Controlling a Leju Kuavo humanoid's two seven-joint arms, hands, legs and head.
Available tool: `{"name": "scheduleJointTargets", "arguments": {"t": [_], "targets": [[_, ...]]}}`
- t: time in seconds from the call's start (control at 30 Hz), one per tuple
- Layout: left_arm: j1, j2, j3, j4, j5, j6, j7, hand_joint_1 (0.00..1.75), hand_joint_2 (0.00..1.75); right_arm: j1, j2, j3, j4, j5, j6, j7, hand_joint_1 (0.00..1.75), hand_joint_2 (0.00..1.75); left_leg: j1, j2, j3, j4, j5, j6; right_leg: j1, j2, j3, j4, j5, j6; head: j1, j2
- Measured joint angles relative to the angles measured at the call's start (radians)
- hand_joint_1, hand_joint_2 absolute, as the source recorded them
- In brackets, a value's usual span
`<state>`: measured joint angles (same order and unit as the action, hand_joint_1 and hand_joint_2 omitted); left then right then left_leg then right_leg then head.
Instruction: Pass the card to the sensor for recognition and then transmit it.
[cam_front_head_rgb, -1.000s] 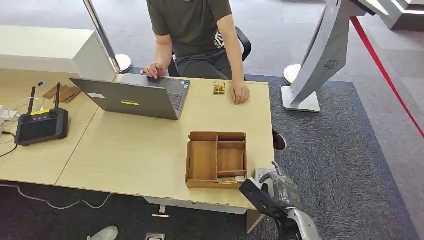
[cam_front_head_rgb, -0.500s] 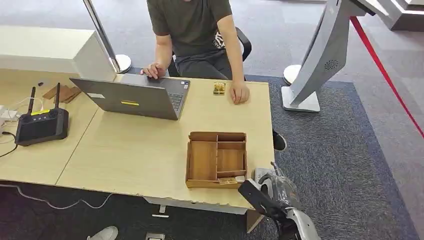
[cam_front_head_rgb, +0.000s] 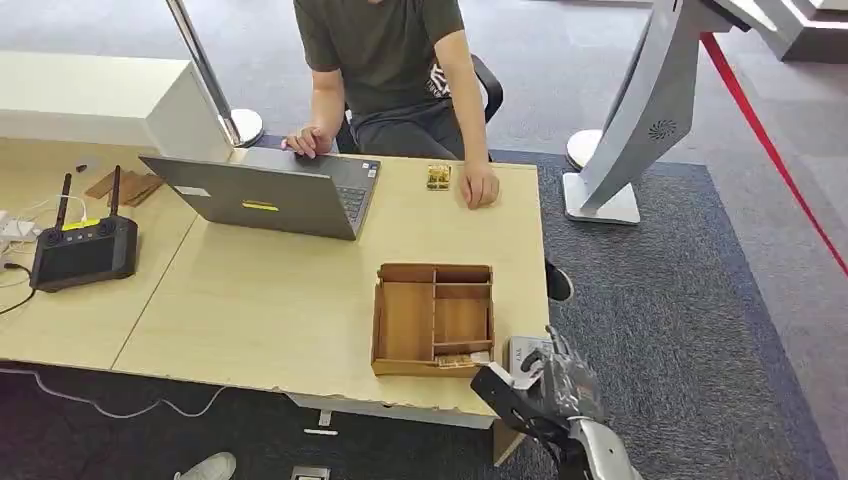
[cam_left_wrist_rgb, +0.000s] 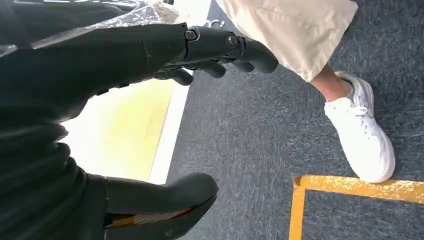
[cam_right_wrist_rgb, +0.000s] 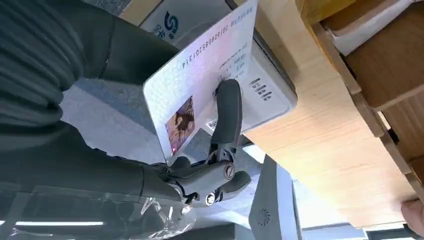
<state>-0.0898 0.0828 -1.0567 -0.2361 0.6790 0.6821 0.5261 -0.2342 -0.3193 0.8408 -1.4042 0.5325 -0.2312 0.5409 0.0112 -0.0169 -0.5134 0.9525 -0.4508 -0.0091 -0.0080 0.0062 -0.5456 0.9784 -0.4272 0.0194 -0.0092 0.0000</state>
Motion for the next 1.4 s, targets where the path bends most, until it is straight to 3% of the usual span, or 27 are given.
{"name": "scheduleJointTargets", "arguments": {"t": [0.23,0.4,0.77,0.83,0.87,0.9,0.93,1.0,1.17,1.4], "targets": [[0.0,0.0,0.0,-0.003,0.007,0.008,0.0,0.0,1.75,-0.001,0.003,0.0,0.005,0.027,0.009,0.003,1.75,1.75,0.0,0.0,0.0,0.0,0.0,0.0,0.0,0.0,0.0,0.0,0.0,0.0,0.0,0.0],[0.0,0.0,-0.001,-0.004,0.003,0.013,-0.006,0.0,1.75,-0.001,0.005,-0.009,-0.022,0.11,-0.06,-0.008,1.75,1.75,0.0,0.0,0.0,0.0,0.0,0.0,0.0,0.0,0.0,0.0,0.0,0.0,0.0,0.0],[0.0,0.0,-0.001,-0.005,0.0,0.014,-0.006,0.0,1.75,0.001,0.005,-0.024,-0.071,0.117,-0.06,-0.006,1.75,1.75,0.0,0.0,0.0,0.0,0.0,0.0,0.0,0.0,0.0,0.0,0.0,0.0,0.0,0.0],[0.001,0.0,-0.002,-0.005,-0.02,0.012,-0.031,0.0,1.75,-0.007,0.008,-0.023,-0.082,0.175,-0.065,-0.04,1.75,1.75,0.0,0.0,-0.002,0.0,0.0,0.0,0.0,0.0,0.001,0.002,0.0,0.0,0.001,0.0],[0.002,0.0,-0.007,-0.005,-0.041,0.008,-0.058,0.0,1.75,-0.034,0.015,-0.014,-0.106,0.243,-0.052,-0.062,1.75,1.75,0.0,0.001,-0.004,0.0,0.0,0.0,-0.001,0.0,-0.001,0.003,0.001,0.0,0.0,0.0],[0.0,0.0,-0.012,-0.005,-0.061,0.001,-0.082,0.0,1.75,-0.091,0.032,0.0,-0.139,0.297,0.006,-0.056,1.75,1.75,-0.001,0.005,-0.005,0.0,0.001,-0.002,-0.001,0.003,-0.005,0.004,0.004,-0.003,0.0,0.0],[-0.006,0.001,-0.019,-0.005,-0.073,-0.004,-0.1,0.0,1.75,-0.164,0.061,0.019,-0.174,0.33,0.07,-0.038,1.75,1.75,-0.001,0.01,-0.004,0.0,0.002,-0.003,-0.001,0.007,-0.008,0.004,0.006,-0.004,-0.001,0.0],[-0.019,0.002,-0.032,-0.005,-0.085,-0.007,-0.112,0.0,1.75,-0.269,0.103,0.047,-0.209,0.343,0.132,-0.024,1.75,1.75,0.0,0.011,-0.003,0.0,0.005,-0.002,0.0,0.007,-0.007,0.003,0.006,-0.004,0.0,0.0],[-0.025,0.001,-0.059,-0.004,-0.125,-0.007,-0.114,0.0,1.75,-0.397,0.197,0.105,-0.201,0.339,0.155,-0.033,1.75,1.75,0.001,0.005,-0.004,0.0,0.007,-0.003,0.001,0.002,-0.006,0.004,0.006,-0.005,0.0,0.0],[-0.058,-0.001,-0.102,-0.004,-0.182,-0.021,-0.064,0.0,1.75,-0.5,0.254,0.154,-0.177,0.33,0.212,0.008,1.75,1.75,0.001,0.004,-0.005,0.0,0.007,-0.003,0.001,0.002,-0.006,0.004,0.006,-0.004,0.0,0.0]]}}
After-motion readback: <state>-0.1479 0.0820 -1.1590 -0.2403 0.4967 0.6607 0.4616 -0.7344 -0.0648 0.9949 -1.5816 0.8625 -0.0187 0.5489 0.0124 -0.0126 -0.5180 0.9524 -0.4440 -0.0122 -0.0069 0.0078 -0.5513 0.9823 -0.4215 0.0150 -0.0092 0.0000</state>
